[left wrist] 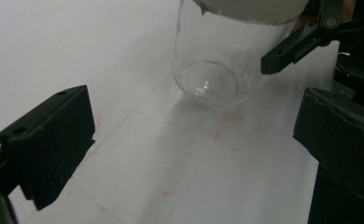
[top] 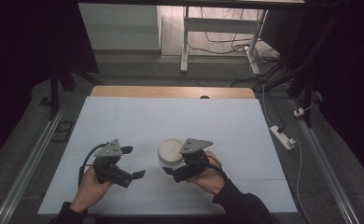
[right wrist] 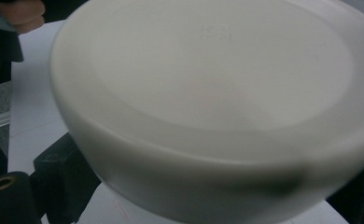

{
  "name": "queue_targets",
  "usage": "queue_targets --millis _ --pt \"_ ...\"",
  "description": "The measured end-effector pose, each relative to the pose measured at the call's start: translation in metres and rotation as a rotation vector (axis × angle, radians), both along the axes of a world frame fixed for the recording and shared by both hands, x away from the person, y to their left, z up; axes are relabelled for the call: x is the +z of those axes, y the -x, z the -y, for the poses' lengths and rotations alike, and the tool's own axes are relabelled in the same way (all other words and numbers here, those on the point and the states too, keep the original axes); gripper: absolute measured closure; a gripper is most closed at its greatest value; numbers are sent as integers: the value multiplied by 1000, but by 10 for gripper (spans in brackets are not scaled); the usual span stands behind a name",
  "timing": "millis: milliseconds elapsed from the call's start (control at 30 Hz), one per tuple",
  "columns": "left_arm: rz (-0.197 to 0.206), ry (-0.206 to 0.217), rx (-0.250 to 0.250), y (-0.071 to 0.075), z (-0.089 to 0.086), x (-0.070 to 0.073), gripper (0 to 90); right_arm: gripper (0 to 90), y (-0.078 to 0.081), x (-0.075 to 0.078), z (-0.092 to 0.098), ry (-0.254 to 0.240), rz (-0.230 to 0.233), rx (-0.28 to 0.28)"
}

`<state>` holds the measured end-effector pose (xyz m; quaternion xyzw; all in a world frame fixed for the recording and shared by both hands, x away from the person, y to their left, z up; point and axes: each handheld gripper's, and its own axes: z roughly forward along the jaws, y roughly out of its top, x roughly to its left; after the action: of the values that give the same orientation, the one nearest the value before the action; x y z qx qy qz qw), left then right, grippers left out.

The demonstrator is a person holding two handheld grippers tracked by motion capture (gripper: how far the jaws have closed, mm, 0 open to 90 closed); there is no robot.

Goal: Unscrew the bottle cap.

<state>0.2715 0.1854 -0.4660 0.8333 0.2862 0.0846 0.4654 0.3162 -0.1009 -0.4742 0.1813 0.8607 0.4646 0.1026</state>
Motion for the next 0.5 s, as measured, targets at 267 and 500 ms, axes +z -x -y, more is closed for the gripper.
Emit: queue_targets --millis 267,500 --pt "10 -1 -96 -16 16 8 0 66 1 -1 -1 -4 -1 20" --pt "38 1 -190 -26 29 14 0 66 3 -1 -2 -10 -6 51"
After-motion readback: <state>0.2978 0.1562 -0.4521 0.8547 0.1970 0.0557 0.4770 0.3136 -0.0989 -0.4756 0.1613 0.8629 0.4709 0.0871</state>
